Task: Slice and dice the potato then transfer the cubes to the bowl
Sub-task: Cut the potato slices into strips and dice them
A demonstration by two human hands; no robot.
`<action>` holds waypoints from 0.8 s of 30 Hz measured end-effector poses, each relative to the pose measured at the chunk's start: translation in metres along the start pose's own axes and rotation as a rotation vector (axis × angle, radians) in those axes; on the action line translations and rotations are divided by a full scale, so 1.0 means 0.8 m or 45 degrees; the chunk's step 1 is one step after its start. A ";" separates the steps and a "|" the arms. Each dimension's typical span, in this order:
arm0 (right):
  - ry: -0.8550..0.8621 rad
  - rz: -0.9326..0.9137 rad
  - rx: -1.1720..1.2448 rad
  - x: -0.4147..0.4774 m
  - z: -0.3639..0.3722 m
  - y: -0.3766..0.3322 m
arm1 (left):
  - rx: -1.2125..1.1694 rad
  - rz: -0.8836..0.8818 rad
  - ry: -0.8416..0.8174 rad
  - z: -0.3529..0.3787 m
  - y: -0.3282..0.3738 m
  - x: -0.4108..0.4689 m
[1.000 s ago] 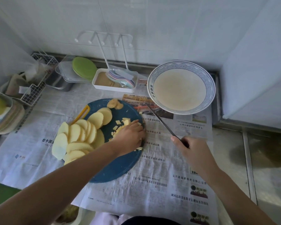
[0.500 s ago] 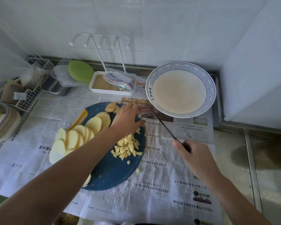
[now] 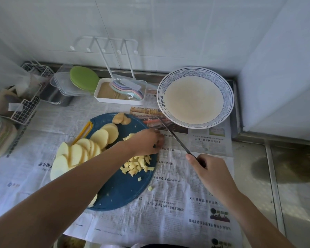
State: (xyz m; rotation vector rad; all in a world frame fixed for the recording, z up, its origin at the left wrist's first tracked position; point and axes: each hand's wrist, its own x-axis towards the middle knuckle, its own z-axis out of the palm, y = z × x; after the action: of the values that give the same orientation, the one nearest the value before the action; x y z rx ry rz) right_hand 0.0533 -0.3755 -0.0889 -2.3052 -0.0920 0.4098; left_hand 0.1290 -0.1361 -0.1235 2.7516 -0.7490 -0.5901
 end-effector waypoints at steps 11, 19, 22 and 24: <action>0.012 -0.023 -0.003 -0.007 -0.004 -0.001 | 0.273 -0.286 0.121 -0.016 -0.004 -0.029; 0.014 -0.030 0.030 -0.007 -0.002 -0.002 | -0.108 -0.395 0.163 -0.008 0.011 -0.002; 0.021 -0.032 0.014 -0.009 -0.003 0.000 | -0.020 -0.392 0.106 -0.008 0.017 0.001; 0.024 -0.031 0.002 -0.010 -0.003 0.002 | 0.061 -0.392 0.099 -0.013 0.022 -0.002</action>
State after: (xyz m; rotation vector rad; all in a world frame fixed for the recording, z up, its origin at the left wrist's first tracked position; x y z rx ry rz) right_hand 0.0464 -0.3801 -0.0861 -2.3040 -0.1104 0.3756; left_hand 0.1243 -0.1488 -0.1082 2.9380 -0.3266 -0.5231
